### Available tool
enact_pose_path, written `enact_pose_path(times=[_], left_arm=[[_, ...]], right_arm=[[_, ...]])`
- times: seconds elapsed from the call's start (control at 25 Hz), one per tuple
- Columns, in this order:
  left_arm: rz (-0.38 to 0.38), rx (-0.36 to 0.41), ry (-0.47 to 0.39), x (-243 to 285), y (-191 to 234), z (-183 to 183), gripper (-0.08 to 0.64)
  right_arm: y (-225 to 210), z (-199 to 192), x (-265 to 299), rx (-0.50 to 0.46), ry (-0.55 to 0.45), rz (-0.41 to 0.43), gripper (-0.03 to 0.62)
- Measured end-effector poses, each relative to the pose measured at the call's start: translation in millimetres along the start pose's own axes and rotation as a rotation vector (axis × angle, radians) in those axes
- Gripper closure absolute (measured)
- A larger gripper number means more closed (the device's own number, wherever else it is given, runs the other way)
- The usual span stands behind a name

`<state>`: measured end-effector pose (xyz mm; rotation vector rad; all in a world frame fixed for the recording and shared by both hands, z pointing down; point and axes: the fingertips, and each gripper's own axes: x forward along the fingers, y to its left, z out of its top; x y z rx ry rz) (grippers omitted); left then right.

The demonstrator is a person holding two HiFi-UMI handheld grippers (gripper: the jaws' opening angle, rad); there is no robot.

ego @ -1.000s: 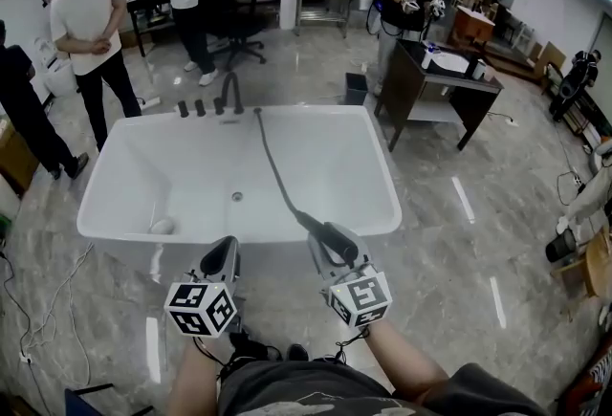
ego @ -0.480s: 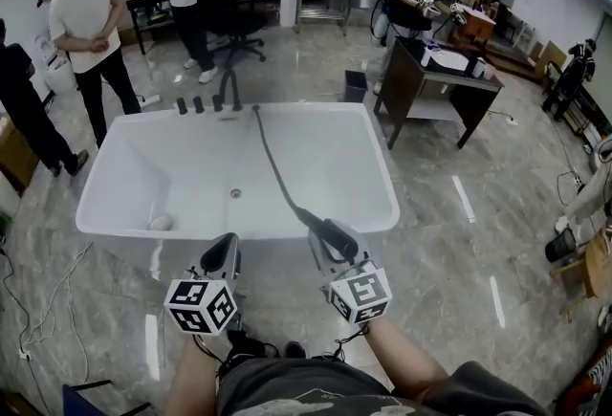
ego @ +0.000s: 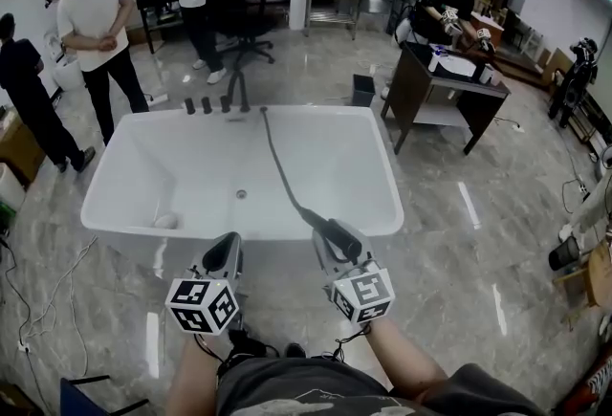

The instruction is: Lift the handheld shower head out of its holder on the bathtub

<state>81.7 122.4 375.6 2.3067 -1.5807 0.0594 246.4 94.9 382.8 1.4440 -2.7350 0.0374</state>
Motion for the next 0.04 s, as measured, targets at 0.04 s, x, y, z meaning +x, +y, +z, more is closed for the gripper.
enact_pose_path(times=[0.04], left_arm=[[0.000, 0.000, -0.001, -1.0, 0.3, 1.0, 0.543]], right_arm=[[0.6, 0.8, 0.2, 0.002, -0.001, -0.001, 0.453]])
